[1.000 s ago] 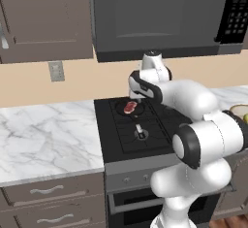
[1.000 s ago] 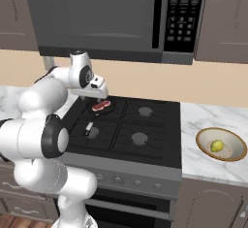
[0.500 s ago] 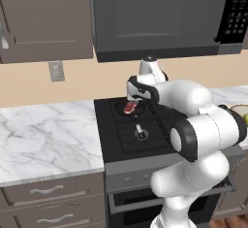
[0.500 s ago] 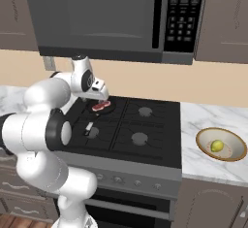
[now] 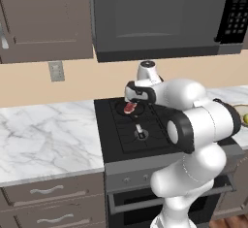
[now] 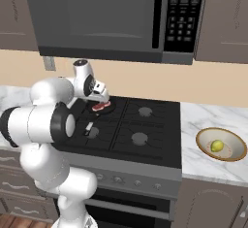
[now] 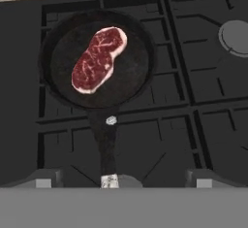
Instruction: Place the steak on the plate and place the lemon on the same plate.
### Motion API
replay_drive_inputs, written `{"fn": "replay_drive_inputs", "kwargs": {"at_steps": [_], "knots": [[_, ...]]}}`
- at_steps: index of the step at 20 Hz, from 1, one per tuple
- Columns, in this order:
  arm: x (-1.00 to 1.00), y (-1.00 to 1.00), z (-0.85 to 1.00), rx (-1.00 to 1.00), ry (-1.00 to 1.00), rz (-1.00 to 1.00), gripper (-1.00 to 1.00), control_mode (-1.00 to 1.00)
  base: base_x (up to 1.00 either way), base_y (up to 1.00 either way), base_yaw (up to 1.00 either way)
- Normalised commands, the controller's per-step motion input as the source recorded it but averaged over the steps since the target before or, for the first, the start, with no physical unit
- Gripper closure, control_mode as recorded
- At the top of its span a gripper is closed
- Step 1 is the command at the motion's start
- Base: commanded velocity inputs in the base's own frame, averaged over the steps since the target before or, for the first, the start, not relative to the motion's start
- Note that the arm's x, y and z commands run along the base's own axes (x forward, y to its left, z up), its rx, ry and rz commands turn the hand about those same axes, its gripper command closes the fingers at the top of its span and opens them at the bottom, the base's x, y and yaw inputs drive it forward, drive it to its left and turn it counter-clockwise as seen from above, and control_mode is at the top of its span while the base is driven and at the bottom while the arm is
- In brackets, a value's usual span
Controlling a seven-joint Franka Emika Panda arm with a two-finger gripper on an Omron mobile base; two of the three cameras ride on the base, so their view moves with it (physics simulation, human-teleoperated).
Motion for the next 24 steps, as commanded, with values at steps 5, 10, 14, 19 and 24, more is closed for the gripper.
{"fn": "replay_drive_inputs", "kwargs": {"at_steps": [5,10,14,19,24], "knots": [[0.3,0.01,-0.22,0.02,0.0,0.0,-1.0,-1.0,0.0,0.0,0.0],[0.34,0.02,-0.19,0.0,0.0,0.0,-1.0,-1.0,0.0,0.0,0.0],[0.35,0.03,-0.23,0.0,0.0,0.0,-1.0,-1.0,0.0,0.0,0.0],[0.37,0.01,-0.21,0.0,0.0,0.0,-1.0,-1.0,0.0,0.0,0.0],[0.31,0.02,-0.19,0.0,0.0,0.0,-1.0,-1.0,0.0,0.0,0.0]]}}
